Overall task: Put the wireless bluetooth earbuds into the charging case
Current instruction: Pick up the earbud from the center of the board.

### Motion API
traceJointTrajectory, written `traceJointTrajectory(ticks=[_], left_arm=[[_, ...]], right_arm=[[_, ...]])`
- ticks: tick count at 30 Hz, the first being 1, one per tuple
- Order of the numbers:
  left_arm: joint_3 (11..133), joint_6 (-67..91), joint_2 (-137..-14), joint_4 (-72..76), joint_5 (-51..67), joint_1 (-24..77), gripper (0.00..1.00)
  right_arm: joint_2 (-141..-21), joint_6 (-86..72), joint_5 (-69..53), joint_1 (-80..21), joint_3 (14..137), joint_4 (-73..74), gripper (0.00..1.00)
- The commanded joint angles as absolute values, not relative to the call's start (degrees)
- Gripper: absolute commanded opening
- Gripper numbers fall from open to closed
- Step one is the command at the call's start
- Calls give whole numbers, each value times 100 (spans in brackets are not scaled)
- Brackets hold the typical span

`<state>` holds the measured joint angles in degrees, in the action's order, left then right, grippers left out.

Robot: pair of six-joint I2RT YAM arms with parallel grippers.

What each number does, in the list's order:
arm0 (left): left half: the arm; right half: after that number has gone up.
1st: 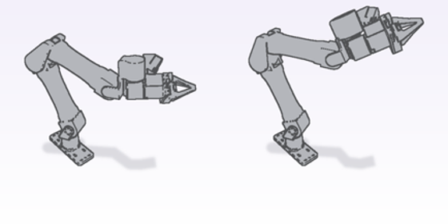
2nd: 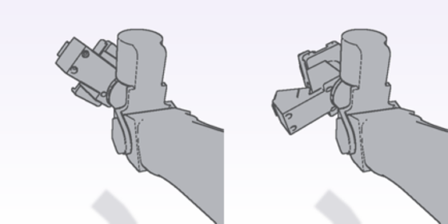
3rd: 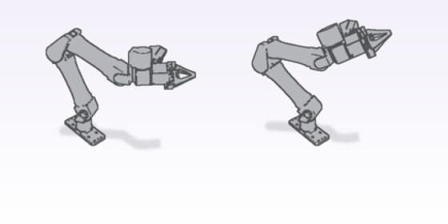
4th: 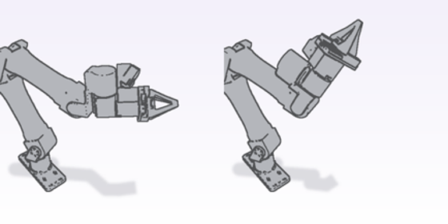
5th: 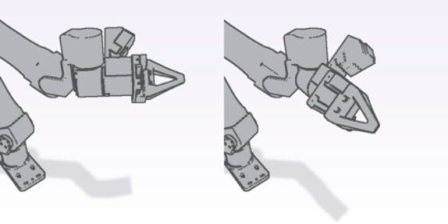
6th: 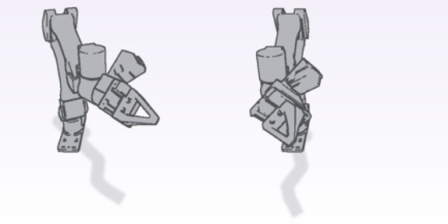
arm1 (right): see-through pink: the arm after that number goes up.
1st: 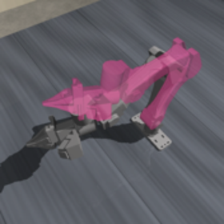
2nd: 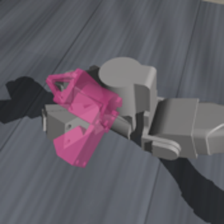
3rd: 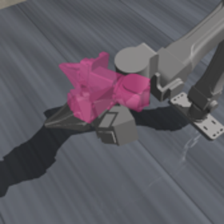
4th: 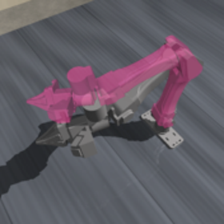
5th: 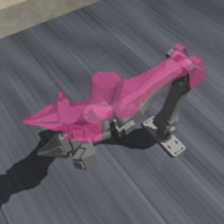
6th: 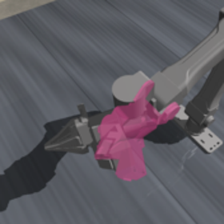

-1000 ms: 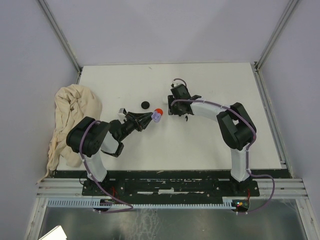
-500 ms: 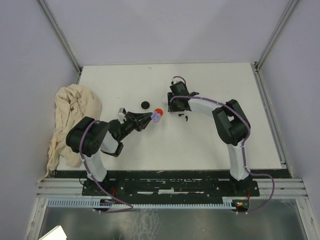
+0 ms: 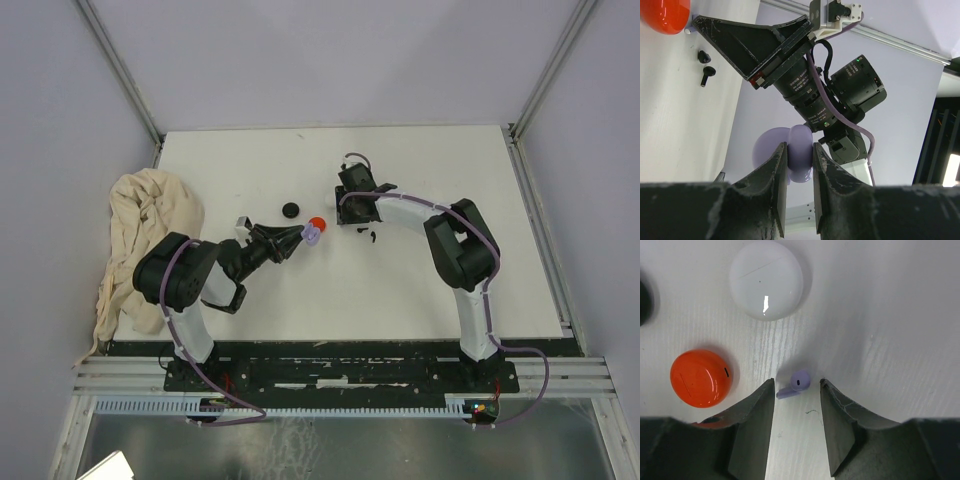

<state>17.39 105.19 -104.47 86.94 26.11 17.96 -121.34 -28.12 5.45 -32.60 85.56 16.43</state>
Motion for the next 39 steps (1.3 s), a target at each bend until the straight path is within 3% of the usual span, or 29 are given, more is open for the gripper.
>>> traceJointTrajectory(ticks=[1,16,39], left_arm=[[1793,10300,-10485,9909,2732,1755,3],[1680,10279,-10409,9909,2733,1697,3],[1626,10257,-10356,9910,2725,1675,3]], right_arm=[[-12228,-2482,921,-3309,8798,2006,50],[-12565,-1918,1267,-3571,9167,2346,50],[-12125,-1653,1712,-3618,8669,2605,50]])
